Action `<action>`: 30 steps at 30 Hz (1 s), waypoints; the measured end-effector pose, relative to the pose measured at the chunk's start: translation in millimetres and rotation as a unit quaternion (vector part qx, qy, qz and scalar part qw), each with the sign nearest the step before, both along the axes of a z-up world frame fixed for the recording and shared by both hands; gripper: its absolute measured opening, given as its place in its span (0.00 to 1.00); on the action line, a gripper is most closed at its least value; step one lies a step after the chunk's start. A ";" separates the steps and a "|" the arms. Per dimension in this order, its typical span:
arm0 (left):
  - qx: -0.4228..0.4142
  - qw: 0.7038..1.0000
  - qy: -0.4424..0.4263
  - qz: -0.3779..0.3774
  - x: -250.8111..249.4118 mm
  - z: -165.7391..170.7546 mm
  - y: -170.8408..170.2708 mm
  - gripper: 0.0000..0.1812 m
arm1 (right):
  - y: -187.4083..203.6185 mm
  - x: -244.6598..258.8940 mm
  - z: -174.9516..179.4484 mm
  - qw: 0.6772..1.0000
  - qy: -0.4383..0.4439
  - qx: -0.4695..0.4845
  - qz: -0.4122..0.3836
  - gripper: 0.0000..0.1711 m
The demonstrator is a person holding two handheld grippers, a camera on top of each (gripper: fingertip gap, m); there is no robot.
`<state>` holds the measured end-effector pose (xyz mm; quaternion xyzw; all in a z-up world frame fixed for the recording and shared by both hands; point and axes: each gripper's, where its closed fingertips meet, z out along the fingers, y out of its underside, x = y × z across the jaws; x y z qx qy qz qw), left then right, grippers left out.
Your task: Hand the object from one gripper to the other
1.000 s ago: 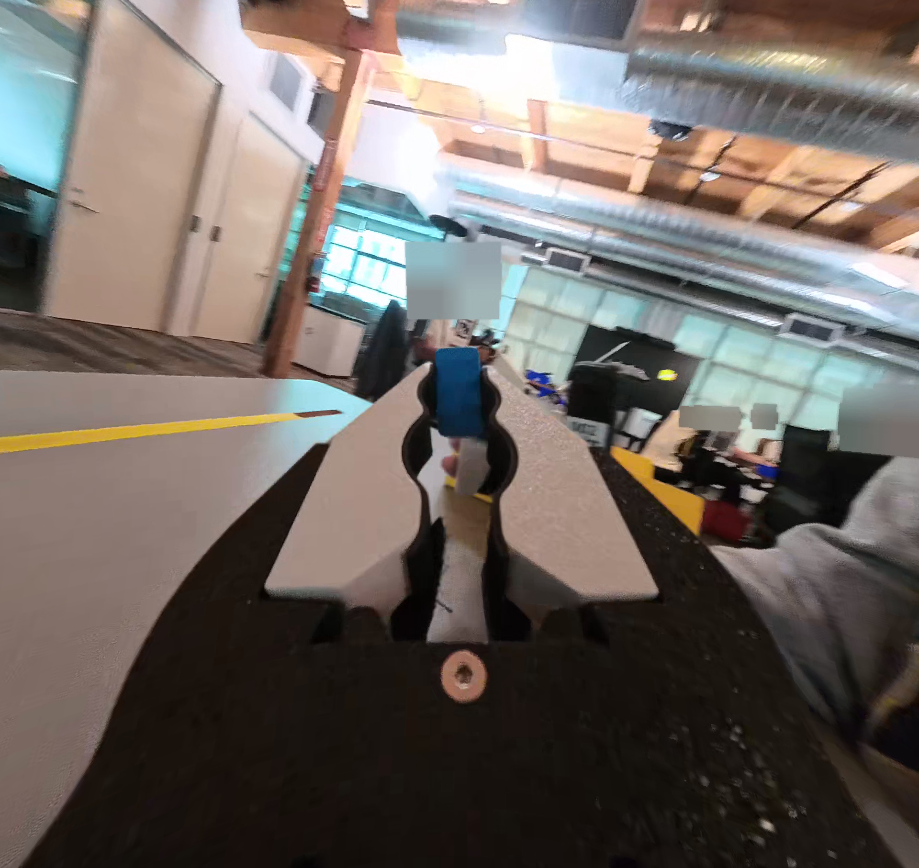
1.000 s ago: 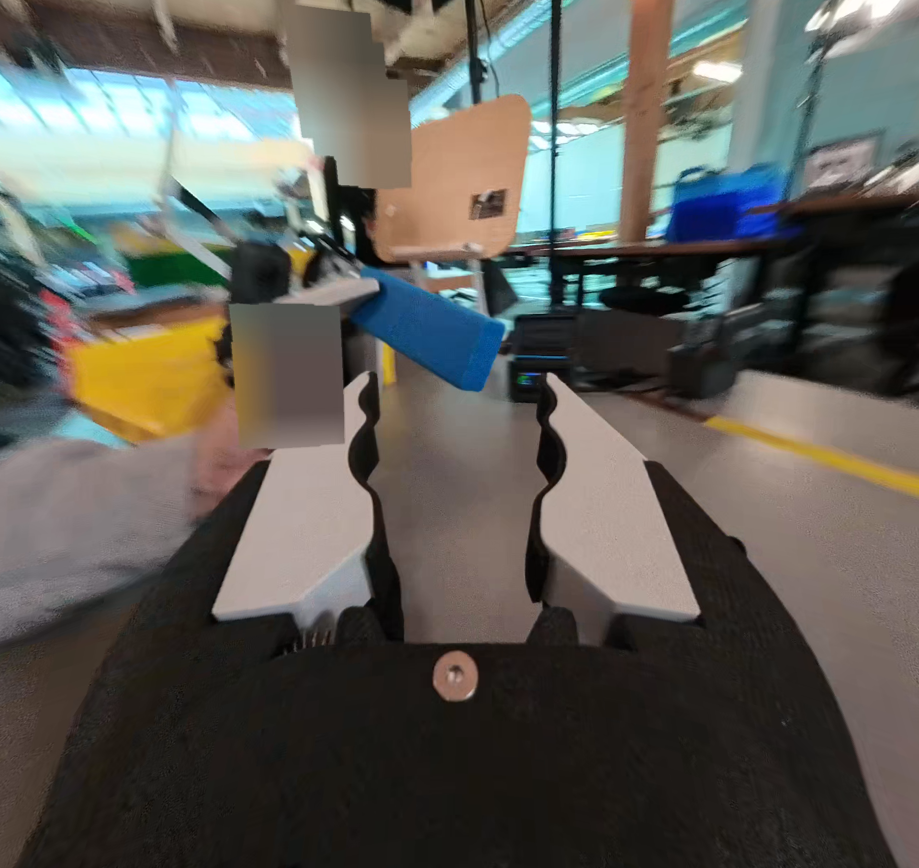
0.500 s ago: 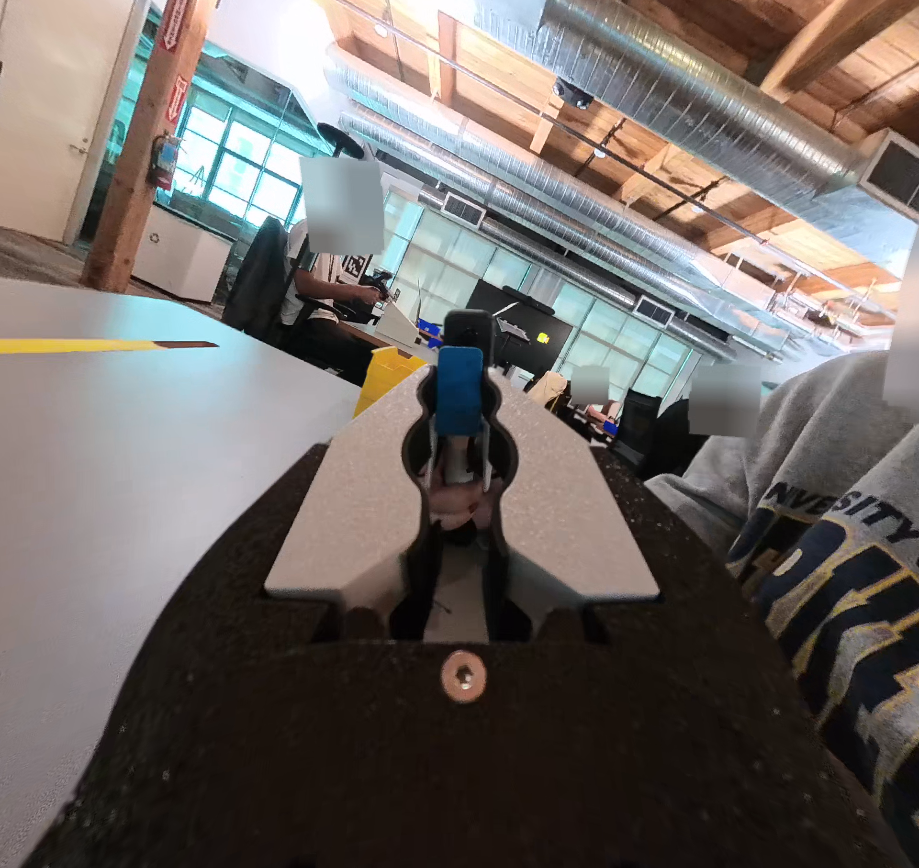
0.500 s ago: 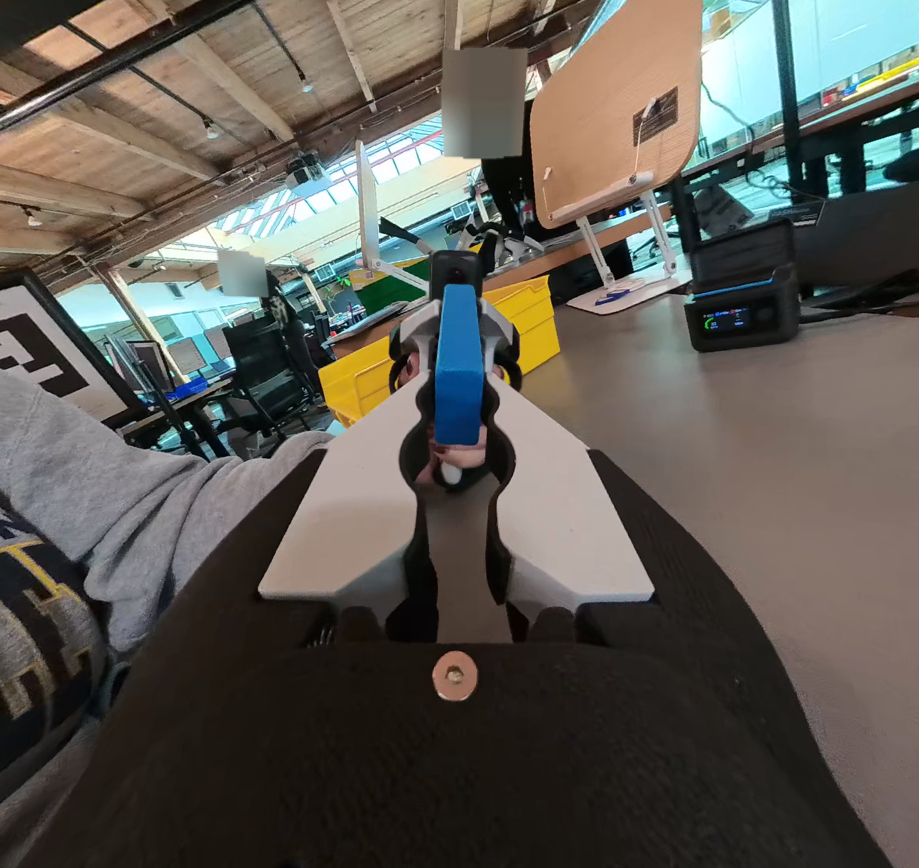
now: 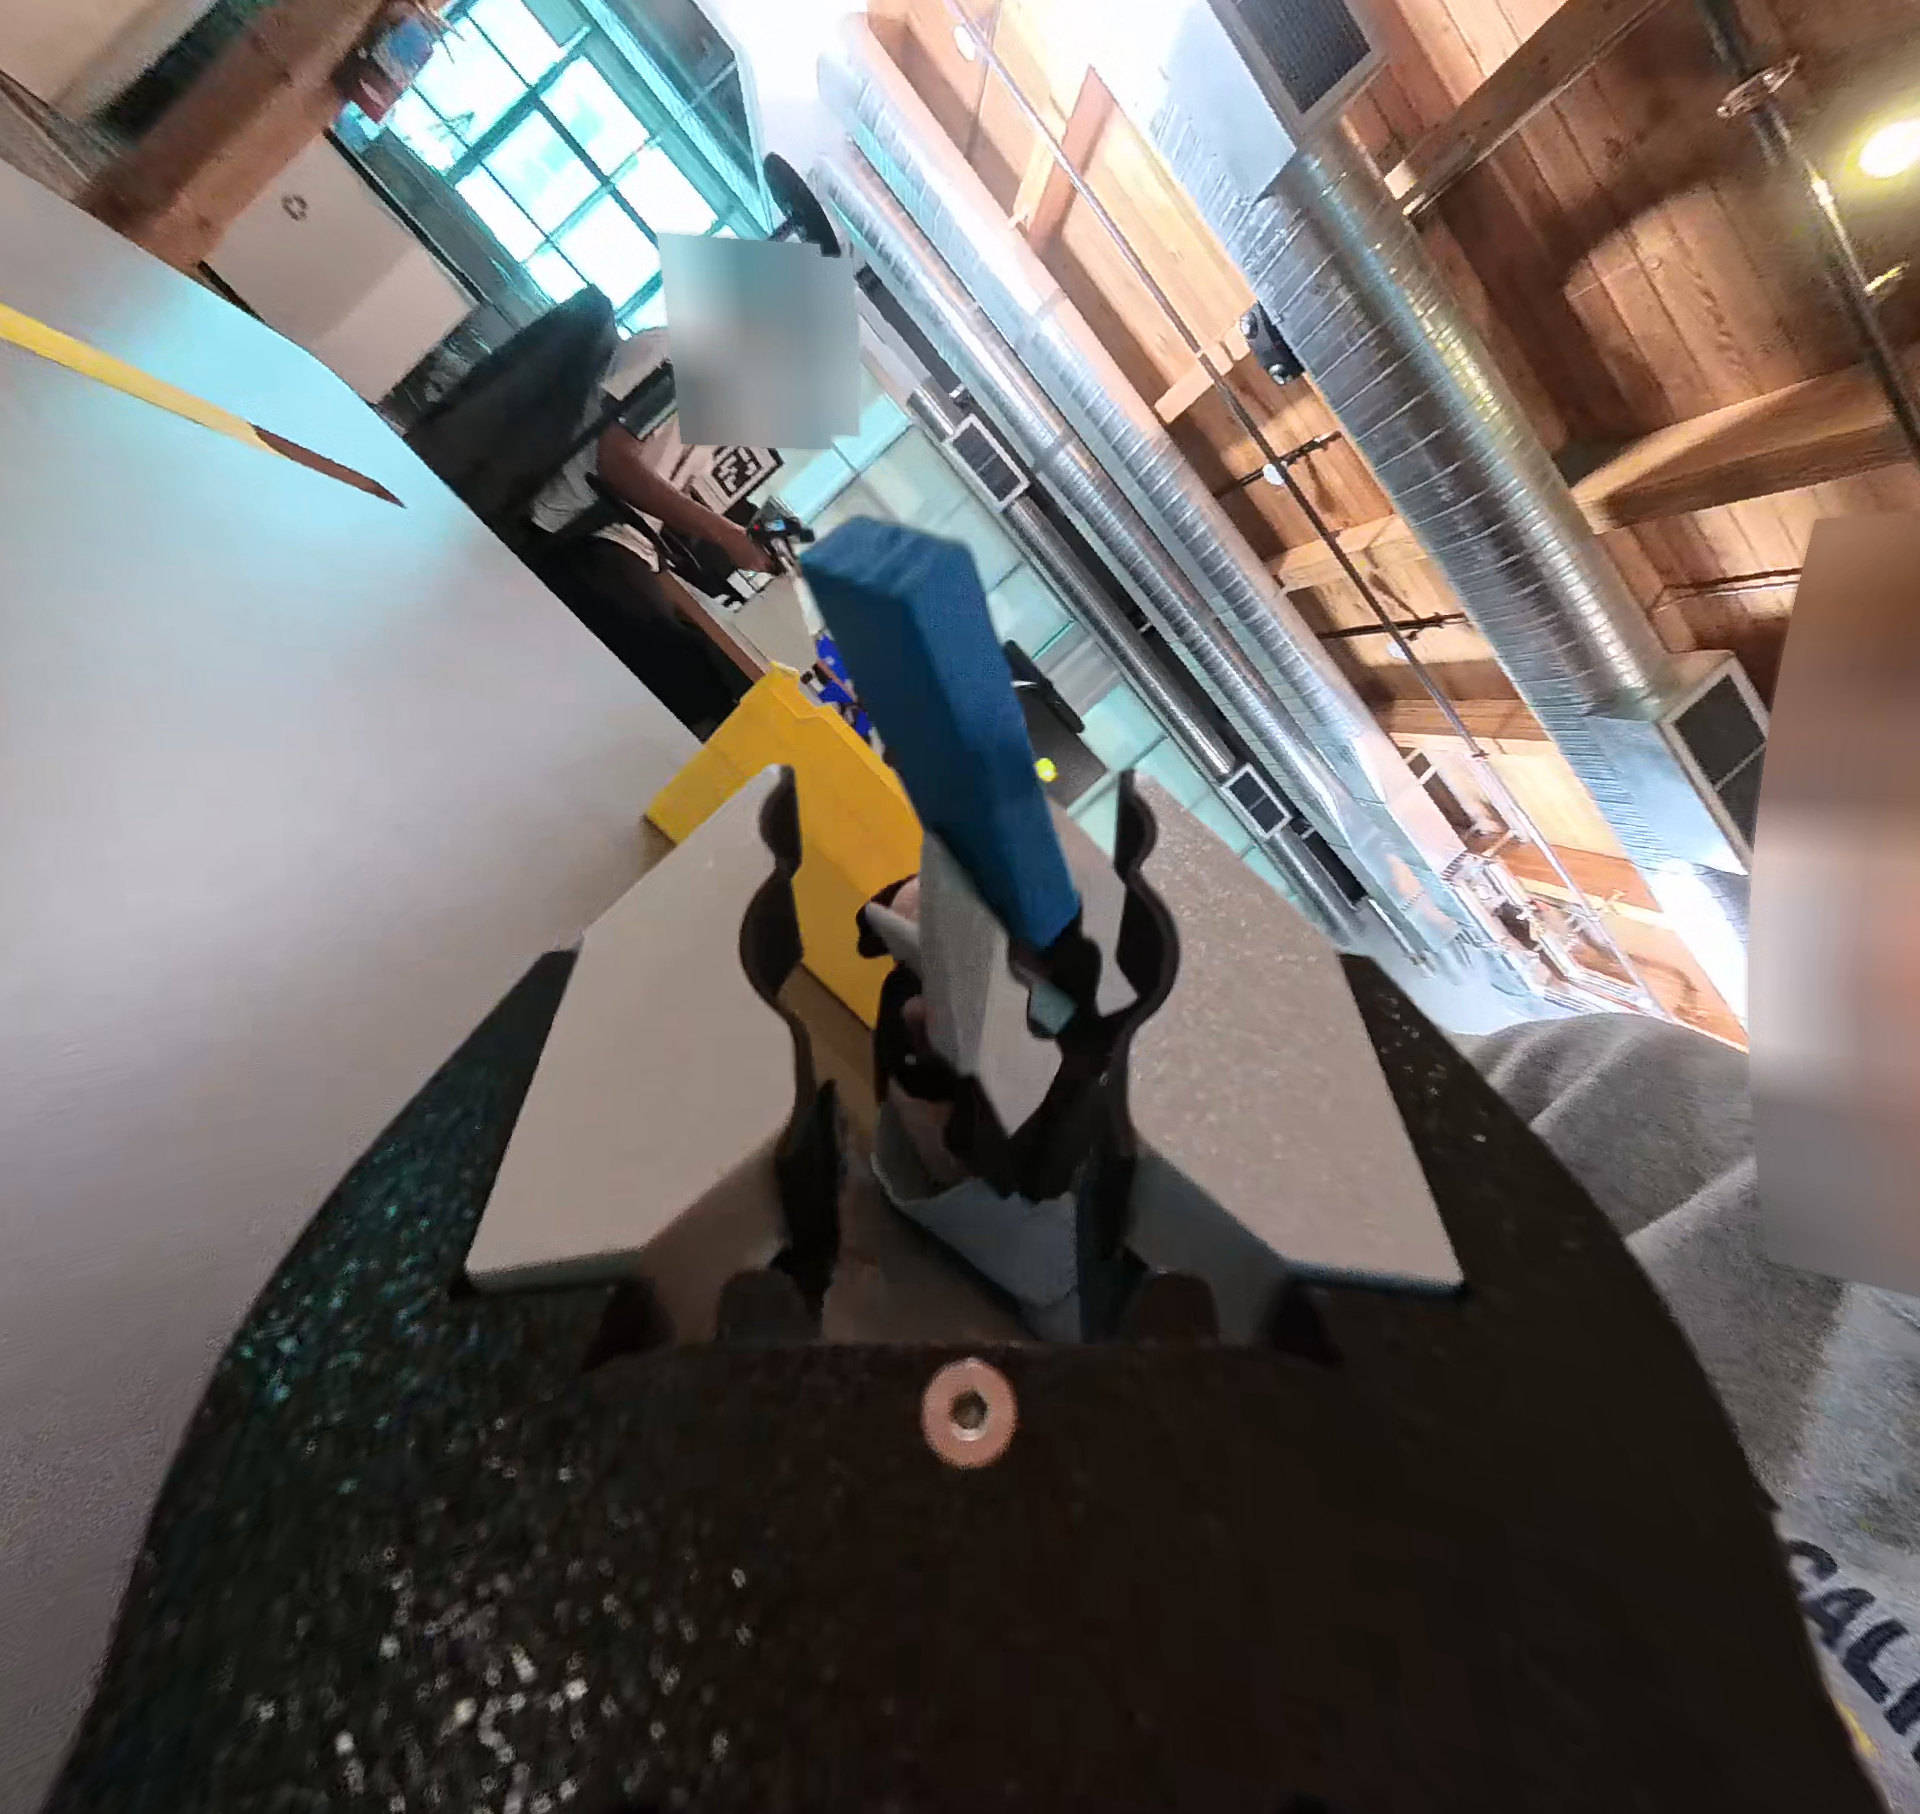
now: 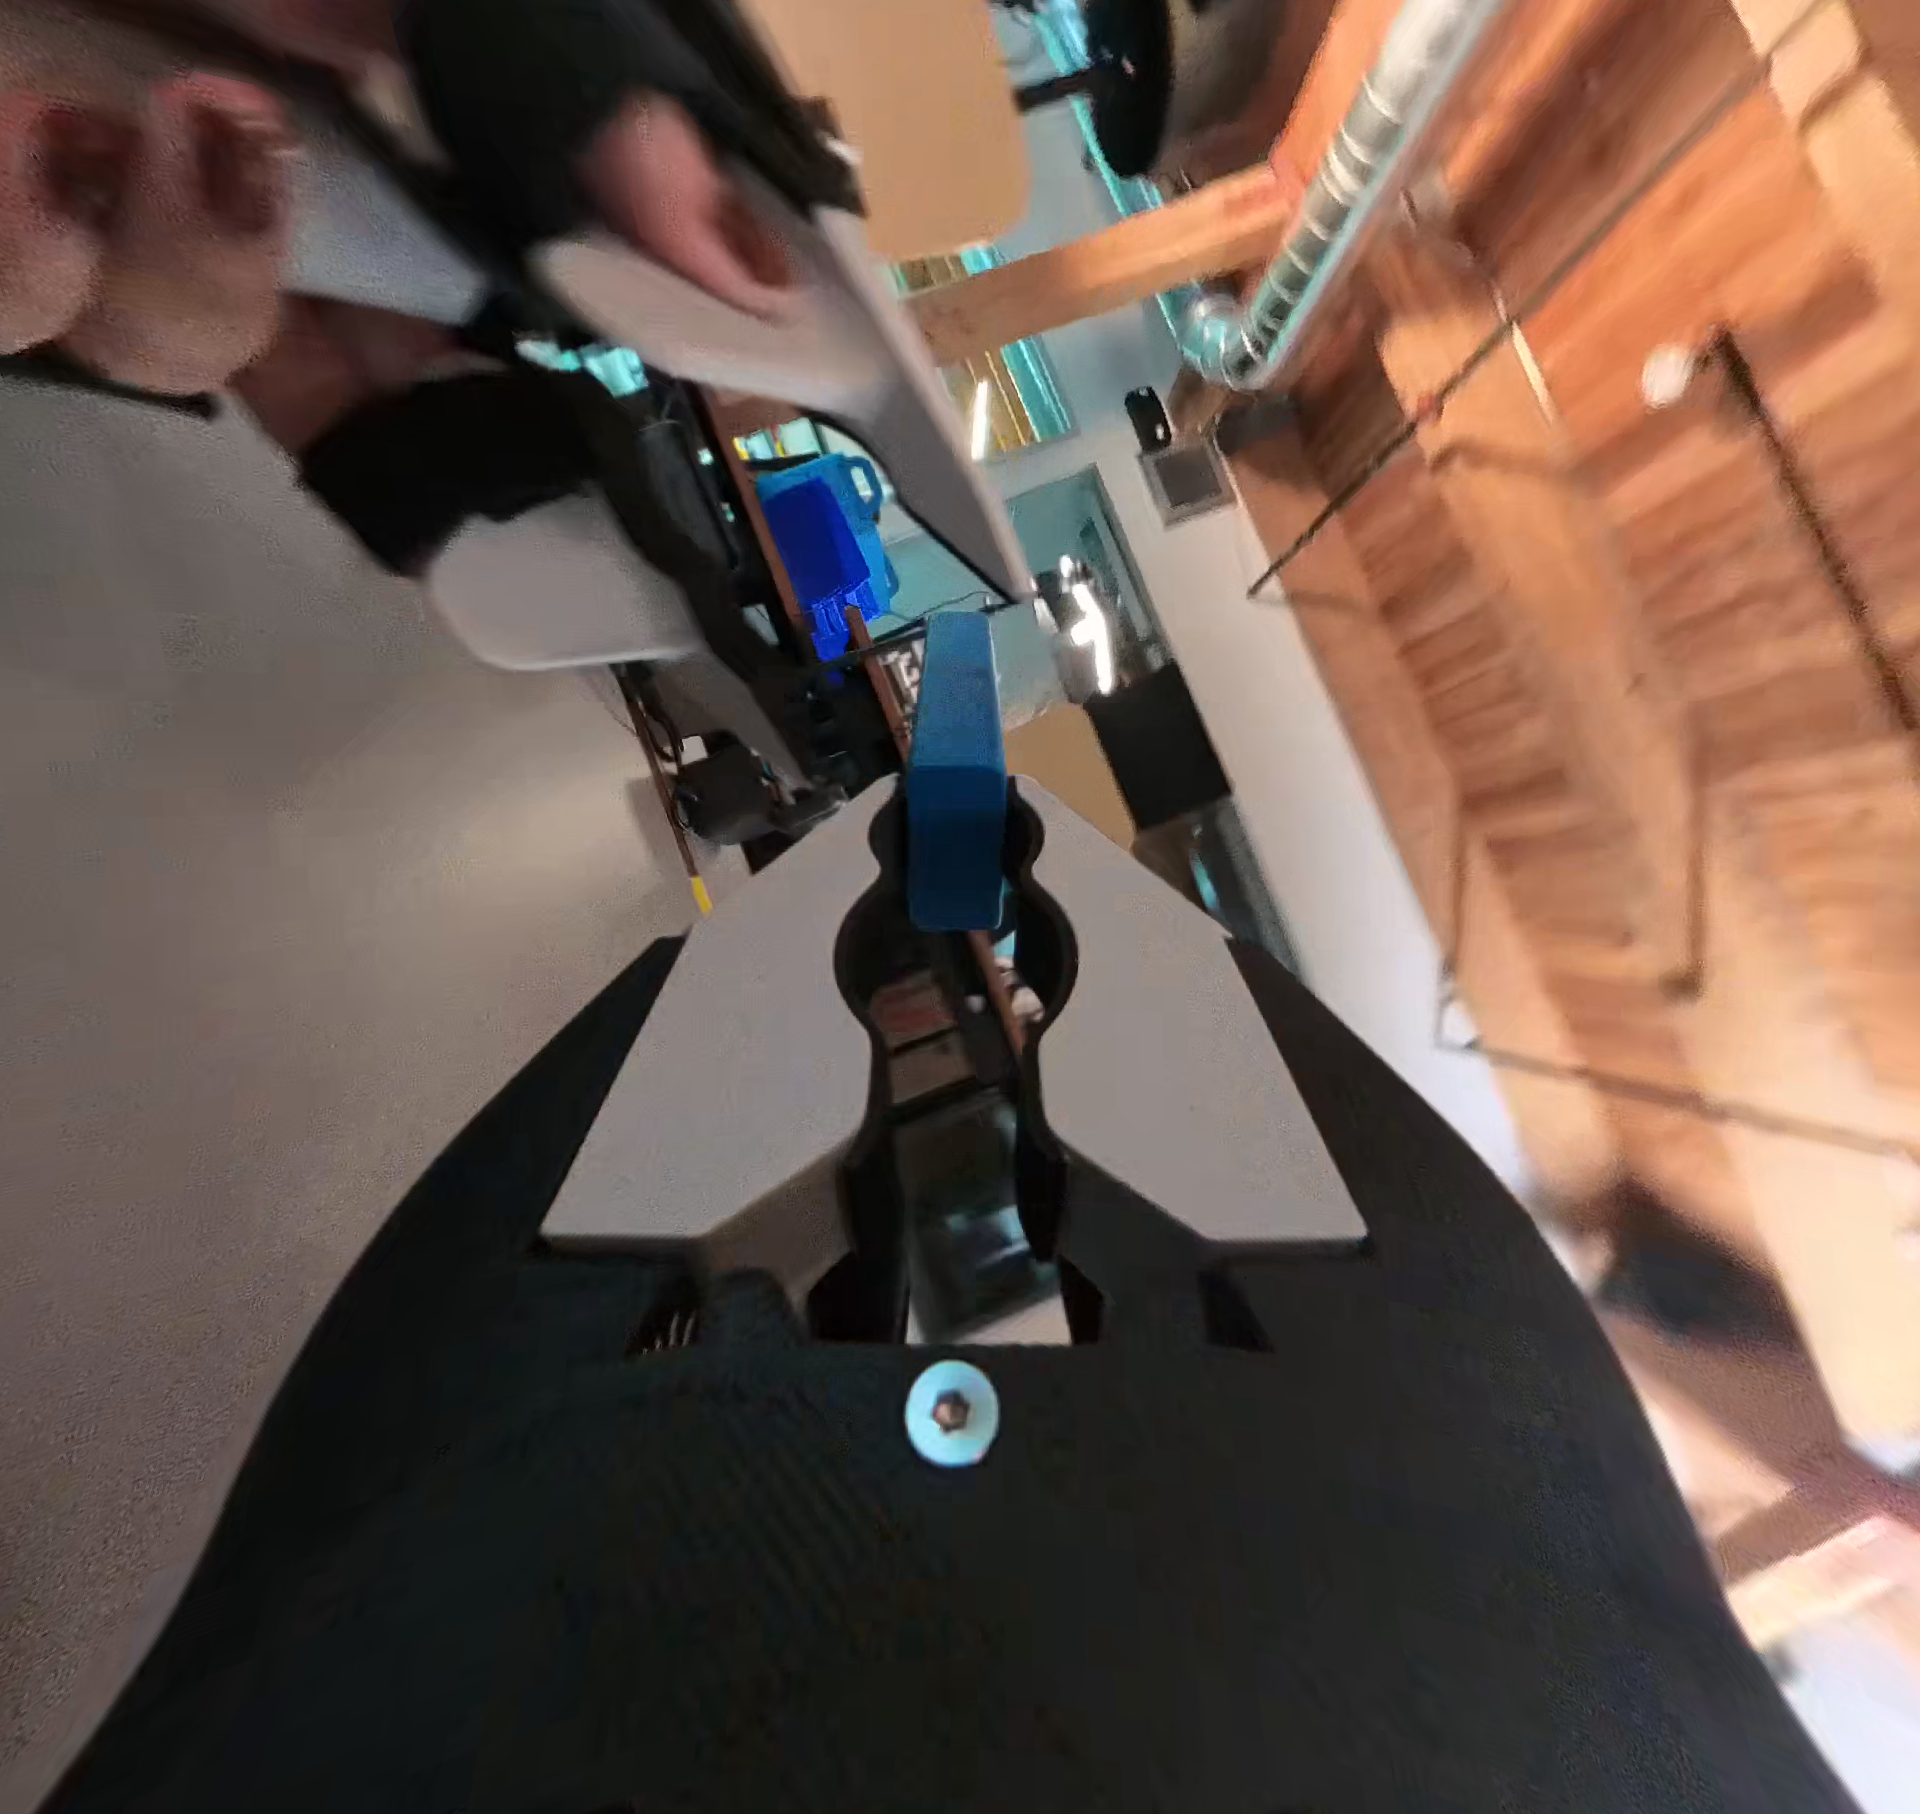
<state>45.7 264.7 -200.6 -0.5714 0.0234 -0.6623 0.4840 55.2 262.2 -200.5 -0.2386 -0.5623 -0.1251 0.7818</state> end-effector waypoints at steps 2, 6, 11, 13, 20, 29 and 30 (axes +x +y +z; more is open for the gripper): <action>-0.002 1.000 -0.012 -0.005 -0.2 0.7 -0.5 0.29 | -9.2 -8.2 -7.1 0.999 -0.036 0.036 0.004 0.09; -0.008 0.999 -0.040 -0.003 -9.2 2.2 -0.5 0.17 | -19.6 -14.2 -10.1 0.996 -0.059 0.065 0.012 0.09; 0.017 1.000 -0.019 0.003 -13.1 6.0 -4.7 0.15 | -35.9 -18.7 -19.9 0.989 -0.044 -0.083 0.114 0.21; 0.045 0.999 0.012 0.019 -15.9 9.7 -7.7 0.15 | -41.2 -17.8 -19.5 0.957 -0.024 -0.228 0.178 0.31; 0.135 0.983 0.113 -0.046 7.9 11.6 -35.5 0.16 | -61.0 -8.9 -25.0 0.551 -0.005 -0.744 0.379 0.31; 0.138 0.982 0.117 -0.052 17.0 9.2 -34.9 0.19 | -61.1 -7.5 -34.4 0.525 -0.033 -0.756 0.389 0.09; 0.125 0.985 0.120 -0.028 11.6 8.7 -27.5 0.31 | -55.6 -7.3 -34.5 0.565 -0.025 -0.732 0.380 0.09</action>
